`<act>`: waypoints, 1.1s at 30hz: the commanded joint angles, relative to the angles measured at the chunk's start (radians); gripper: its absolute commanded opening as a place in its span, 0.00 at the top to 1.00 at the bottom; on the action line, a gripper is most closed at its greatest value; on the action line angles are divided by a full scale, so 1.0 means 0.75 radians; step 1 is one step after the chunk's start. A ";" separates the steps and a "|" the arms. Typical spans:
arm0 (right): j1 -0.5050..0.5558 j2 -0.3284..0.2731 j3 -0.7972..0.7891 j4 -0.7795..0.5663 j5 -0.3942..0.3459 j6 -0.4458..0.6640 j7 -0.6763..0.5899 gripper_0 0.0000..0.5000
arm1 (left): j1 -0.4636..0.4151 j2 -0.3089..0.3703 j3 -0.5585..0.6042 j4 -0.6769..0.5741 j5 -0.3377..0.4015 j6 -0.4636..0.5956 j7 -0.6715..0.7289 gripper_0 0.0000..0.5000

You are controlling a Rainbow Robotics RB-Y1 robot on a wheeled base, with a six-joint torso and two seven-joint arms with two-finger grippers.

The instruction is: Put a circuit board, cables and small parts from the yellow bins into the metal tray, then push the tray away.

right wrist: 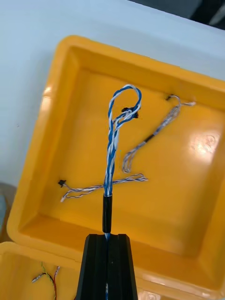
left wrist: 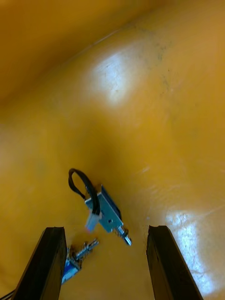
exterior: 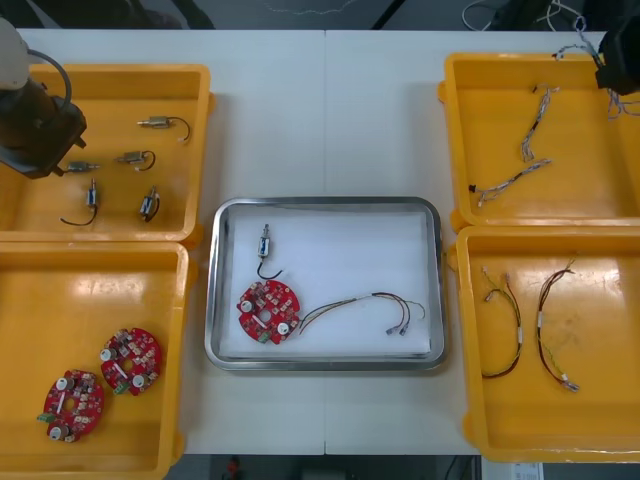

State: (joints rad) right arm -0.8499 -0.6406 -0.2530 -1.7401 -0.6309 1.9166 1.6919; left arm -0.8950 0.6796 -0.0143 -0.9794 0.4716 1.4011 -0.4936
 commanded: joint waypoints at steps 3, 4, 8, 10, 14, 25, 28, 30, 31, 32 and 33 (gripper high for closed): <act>0.035 -0.029 0.176 -0.202 -0.126 0.004 0.043 1.00 | -0.069 -0.012 -0.044 0.064 -0.027 -0.099 -0.017 0.00; 0.035 -0.023 0.198 -0.220 -0.153 0.004 0.047 1.00 | -0.069 -0.012 -0.048 0.081 -0.021 -0.117 -0.017 0.00; 0.037 -0.001 0.268 -0.292 -0.229 0.004 0.070 1.00 | -0.069 -0.023 -0.089 0.134 -0.013 -0.185 -0.015 0.00; 0.037 0.005 0.309 -0.322 -0.259 0.004 0.078 1.00 | -0.069 -0.031 -0.102 0.148 -0.011 -0.211 -0.013 0.00; 0.037 0.026 0.399 -0.365 -0.321 0.004 0.100 1.00 | -0.069 -0.041 -0.106 0.179 -0.003 -0.246 -0.017 0.00; 0.037 0.136 0.701 -0.406 -0.235 -0.023 0.260 1.00 | -0.069 -0.049 -0.141 0.193 0.013 -0.250 -0.015 0.44; 0.045 0.146 0.789 -0.406 -0.188 -0.077 0.376 1.00 | -0.067 -0.049 -0.141 0.193 0.015 -0.250 -0.021 1.00; 0.064 0.151 0.855 -0.404 -0.159 -0.128 0.448 1.00 | -0.067 -0.049 -0.141 0.195 0.015 -0.250 -0.025 1.00; 0.068 0.151 0.867 -0.406 -0.153 -0.146 0.460 1.00 | -0.067 -0.051 -0.141 0.193 0.015 -0.250 -0.025 1.00; 0.078 0.151 0.898 -0.406 -0.139 -0.181 0.493 1.00 | -0.069 -0.049 -0.141 0.193 0.013 -0.250 -0.027 1.00; 0.090 0.151 0.933 -0.404 -0.124 -0.216 0.526 1.00 | -0.069 -0.051 -0.138 0.193 0.013 -0.250 -0.031 1.00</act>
State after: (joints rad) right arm -0.8094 -0.5422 0.3813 -2.0095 -0.7502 1.8068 2.0476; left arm -0.9065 0.6598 -0.1003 -0.8364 0.4741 1.2257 -0.4936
